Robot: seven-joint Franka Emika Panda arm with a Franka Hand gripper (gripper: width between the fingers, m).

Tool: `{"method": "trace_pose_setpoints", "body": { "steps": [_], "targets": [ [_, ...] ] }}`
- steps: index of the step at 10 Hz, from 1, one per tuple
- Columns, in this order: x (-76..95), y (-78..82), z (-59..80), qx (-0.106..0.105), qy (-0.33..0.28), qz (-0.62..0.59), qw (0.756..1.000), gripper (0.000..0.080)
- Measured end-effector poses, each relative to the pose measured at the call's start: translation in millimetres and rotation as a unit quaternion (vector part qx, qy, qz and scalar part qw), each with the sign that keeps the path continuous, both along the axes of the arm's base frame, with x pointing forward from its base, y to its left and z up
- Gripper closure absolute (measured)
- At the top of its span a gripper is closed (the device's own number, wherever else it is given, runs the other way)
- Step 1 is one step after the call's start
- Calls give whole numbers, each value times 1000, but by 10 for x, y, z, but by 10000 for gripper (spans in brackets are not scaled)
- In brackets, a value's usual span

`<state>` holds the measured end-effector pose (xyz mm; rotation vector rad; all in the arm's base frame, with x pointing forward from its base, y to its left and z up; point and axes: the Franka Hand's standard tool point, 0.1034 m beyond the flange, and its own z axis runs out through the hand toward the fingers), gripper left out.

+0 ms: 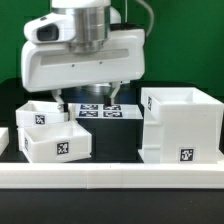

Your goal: Assemble drawer

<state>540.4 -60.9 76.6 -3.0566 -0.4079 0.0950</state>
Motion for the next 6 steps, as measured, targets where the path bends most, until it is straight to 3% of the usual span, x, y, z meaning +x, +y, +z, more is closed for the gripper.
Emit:
{"method": "trace_pose_setpoints", "body": {
  "steps": [6],
  "targets": [
    [-201, -94, -473, -12, -5, 23, 1000, 150]
  ]
}}
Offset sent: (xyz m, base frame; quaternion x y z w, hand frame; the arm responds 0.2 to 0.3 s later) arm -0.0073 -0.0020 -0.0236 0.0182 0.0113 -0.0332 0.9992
